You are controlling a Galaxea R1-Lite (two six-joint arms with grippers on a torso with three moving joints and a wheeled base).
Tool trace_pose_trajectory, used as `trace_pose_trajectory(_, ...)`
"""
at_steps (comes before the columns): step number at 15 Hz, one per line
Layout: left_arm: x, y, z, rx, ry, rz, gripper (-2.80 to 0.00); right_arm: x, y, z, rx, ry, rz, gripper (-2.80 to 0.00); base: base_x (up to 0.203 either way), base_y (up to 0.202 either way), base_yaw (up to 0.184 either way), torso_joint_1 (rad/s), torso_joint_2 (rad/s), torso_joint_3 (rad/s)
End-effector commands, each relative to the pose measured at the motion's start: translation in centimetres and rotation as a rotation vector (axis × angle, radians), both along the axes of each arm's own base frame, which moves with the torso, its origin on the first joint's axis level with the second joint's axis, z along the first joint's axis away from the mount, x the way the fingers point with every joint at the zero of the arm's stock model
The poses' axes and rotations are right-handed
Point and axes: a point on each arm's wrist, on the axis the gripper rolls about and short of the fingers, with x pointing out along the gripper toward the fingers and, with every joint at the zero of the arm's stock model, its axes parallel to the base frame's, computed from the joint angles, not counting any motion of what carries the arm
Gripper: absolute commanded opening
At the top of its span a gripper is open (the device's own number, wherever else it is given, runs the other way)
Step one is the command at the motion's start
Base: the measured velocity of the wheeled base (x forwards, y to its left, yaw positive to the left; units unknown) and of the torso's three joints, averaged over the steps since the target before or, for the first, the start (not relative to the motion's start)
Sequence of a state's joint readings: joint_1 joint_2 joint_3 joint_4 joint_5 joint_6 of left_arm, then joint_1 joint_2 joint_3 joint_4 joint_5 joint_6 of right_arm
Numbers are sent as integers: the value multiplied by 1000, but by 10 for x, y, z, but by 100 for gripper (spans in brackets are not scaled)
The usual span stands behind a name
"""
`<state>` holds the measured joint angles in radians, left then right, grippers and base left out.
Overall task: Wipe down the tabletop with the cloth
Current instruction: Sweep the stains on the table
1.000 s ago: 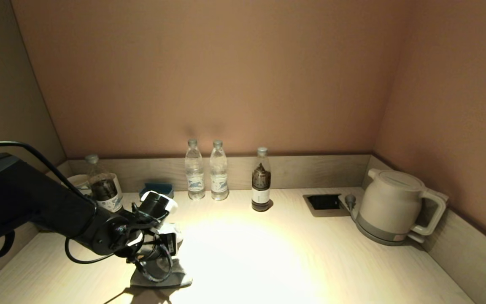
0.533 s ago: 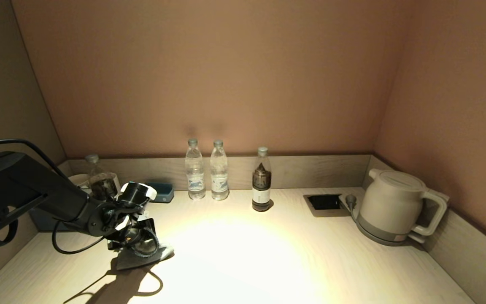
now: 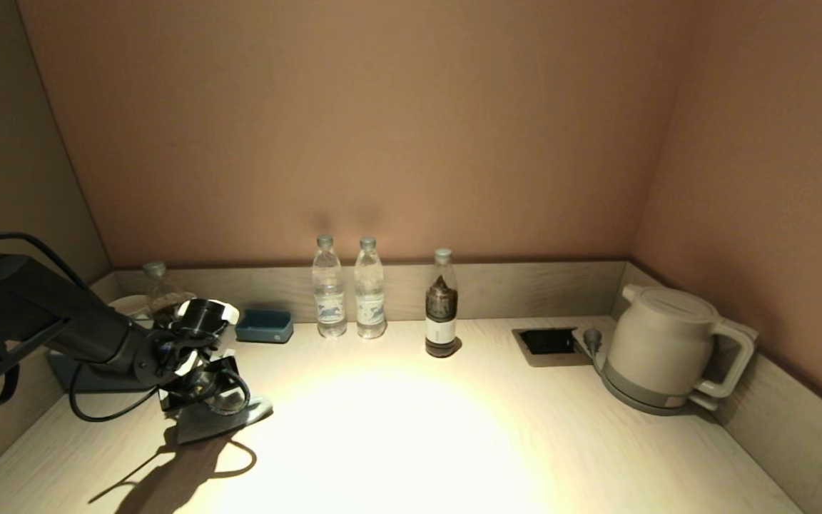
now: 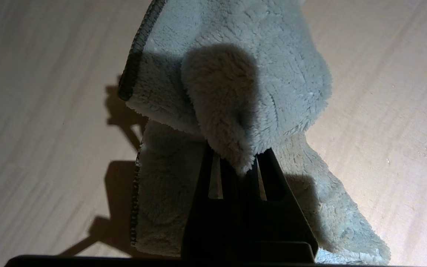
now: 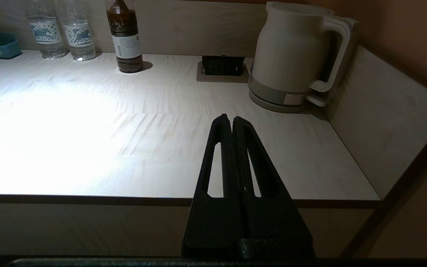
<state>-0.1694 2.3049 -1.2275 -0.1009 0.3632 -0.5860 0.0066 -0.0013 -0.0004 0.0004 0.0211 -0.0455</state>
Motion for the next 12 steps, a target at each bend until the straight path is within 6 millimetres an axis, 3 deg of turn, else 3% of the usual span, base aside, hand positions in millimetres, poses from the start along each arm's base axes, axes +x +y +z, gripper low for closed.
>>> trace_pose_trajectory(1, 2, -3, -4, -4, 3, -3, -280, 0, 0, 0, -1, 3, 0, -280, 0, 0, 0, 0, 0, 0)
trace_pose_trajectory(3, 0, -13, -3, -6, 4, -31, -280, 0, 0, 0, 0, 1, 0, -280, 0, 0, 0, 0, 0, 0)
trace_pose_trajectory(7, -22, -81, 4, -9, 6, -204, -280, 0, 0, 0, -1, 3, 0, -280, 0, 0, 0, 0, 0, 0)
trace_pose_trajectory(9, -30, -94, 8, -7, 7, -240, -280, 0, 0, 0, -1, 3, 0, -280, 0, 0, 0, 0, 0, 0)
trace_pose_trajectory(10, -42, -116, 11, -4, 9, -298, -280, 0, 0, 0, -1, 3, 0, -280, 0, 0, 0, 0, 0, 0)
trace_pose_trajectory(12, -60, -136, 15, -3, 23, -354, -280, 0, 0, 0, 0, 1, 0, -280, 0, 0, 0, 0, 0, 0)
